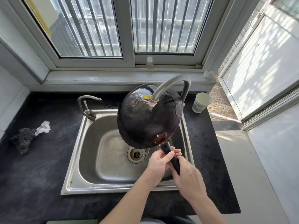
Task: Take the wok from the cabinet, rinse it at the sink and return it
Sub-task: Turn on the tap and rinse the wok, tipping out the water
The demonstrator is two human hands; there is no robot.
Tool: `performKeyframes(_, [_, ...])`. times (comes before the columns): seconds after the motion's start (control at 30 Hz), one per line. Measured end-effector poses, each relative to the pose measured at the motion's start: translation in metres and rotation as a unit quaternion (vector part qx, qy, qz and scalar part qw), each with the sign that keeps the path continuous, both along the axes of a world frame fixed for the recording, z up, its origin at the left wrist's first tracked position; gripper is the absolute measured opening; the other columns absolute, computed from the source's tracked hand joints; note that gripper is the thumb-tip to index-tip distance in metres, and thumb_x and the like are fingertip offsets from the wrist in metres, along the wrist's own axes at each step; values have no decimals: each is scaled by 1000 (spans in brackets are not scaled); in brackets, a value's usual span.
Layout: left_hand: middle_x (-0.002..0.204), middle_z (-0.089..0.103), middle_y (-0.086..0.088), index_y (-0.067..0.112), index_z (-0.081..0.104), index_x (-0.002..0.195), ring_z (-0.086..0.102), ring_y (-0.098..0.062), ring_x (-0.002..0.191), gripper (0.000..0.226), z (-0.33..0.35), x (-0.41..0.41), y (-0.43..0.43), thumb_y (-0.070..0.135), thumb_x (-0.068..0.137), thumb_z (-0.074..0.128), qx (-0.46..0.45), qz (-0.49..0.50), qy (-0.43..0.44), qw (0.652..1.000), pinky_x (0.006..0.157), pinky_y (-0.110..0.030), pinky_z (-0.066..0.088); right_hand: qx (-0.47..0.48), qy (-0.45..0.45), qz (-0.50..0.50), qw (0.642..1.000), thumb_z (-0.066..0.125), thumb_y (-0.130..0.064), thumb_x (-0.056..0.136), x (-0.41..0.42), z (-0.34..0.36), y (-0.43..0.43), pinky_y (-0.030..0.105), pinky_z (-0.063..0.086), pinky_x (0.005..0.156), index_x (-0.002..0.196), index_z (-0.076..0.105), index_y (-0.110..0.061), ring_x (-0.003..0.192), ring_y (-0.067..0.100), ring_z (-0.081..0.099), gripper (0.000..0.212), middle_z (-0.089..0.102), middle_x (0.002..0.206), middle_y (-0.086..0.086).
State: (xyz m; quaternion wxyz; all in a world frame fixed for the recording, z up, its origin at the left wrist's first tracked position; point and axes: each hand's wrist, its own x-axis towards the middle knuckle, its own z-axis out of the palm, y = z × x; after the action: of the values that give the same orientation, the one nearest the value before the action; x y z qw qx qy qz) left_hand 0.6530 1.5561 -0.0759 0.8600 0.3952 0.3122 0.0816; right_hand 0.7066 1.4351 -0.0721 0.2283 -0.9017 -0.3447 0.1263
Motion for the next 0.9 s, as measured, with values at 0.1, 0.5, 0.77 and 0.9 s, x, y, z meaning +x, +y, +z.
performKeyframes(0.1, [119,70,-19,-4,57,120,68,-27,112,22,1,0,1,0,100,49,-1,-1,-1,1000,102,-40,52,7,2,0,1000,61,-38,95,0,0,1,20,45,52,102,61,-20,63,14,63,20,68,86,-10])
performKeyframes(0.5, [116,73,-14,-1,59,118,69,-24,112,21,7,-6,6,0,99,50,-1,17,0,1000,102,-40,52,24,17,23,999,63,-33,93,2,-5,5,27,53,54,101,61,-19,64,14,63,16,66,83,-13])
performKeyframes(0.77, [115,74,-14,-2,62,117,68,-24,113,21,8,-24,6,1,97,54,-4,71,24,997,96,-35,56,4,48,87,995,62,-34,93,-1,-3,11,25,57,63,102,58,-24,69,12,65,14,65,86,-15])
performKeyframes(0.9, [116,73,-16,-5,60,118,69,-24,113,22,6,-36,5,0,97,54,-24,95,22,995,91,-30,57,-12,34,117,992,59,-34,95,-7,2,12,20,47,60,107,57,-23,72,13,65,16,63,88,-15])
